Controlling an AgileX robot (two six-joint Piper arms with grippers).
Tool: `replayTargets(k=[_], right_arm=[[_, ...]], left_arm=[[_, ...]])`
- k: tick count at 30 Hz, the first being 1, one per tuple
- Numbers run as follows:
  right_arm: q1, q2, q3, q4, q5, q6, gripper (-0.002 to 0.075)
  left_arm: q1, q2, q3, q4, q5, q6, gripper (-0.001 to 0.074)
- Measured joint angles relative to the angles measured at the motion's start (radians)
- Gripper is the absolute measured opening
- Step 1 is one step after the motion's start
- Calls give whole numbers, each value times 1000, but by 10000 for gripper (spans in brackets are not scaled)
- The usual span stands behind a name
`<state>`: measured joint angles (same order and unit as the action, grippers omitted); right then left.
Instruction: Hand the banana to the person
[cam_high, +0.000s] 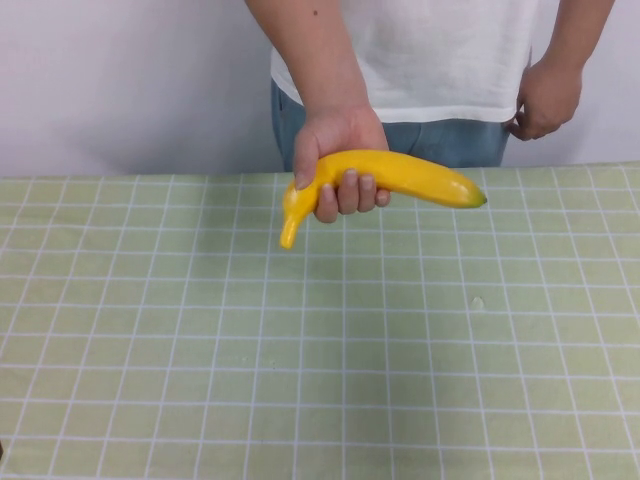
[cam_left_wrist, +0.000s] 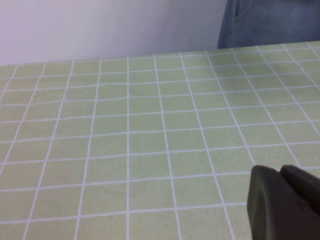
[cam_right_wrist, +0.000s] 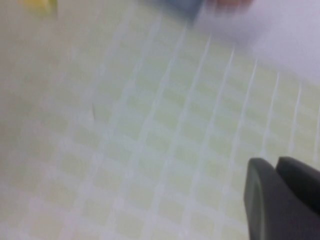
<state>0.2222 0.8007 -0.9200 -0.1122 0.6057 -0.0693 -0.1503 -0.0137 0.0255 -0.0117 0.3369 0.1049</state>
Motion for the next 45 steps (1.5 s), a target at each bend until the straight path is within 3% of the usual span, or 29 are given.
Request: replayTargets(k=[6, 16, 25, 45], right_arm=[[-52, -215, 380, 135, -415, 0, -6], [-142, -526, 914, 221, -692, 9, -6], [-207, -828, 949, 182, -276, 15, -6], [-211, -826, 949, 182, -275, 28, -6]], left_arm=[[0, 0, 0, 0, 0, 0, 3], [0, 0, 0, 0, 0, 0, 3], [0, 0, 0, 0, 0, 0, 3], [0, 0, 0, 2, 2, 0, 3]])
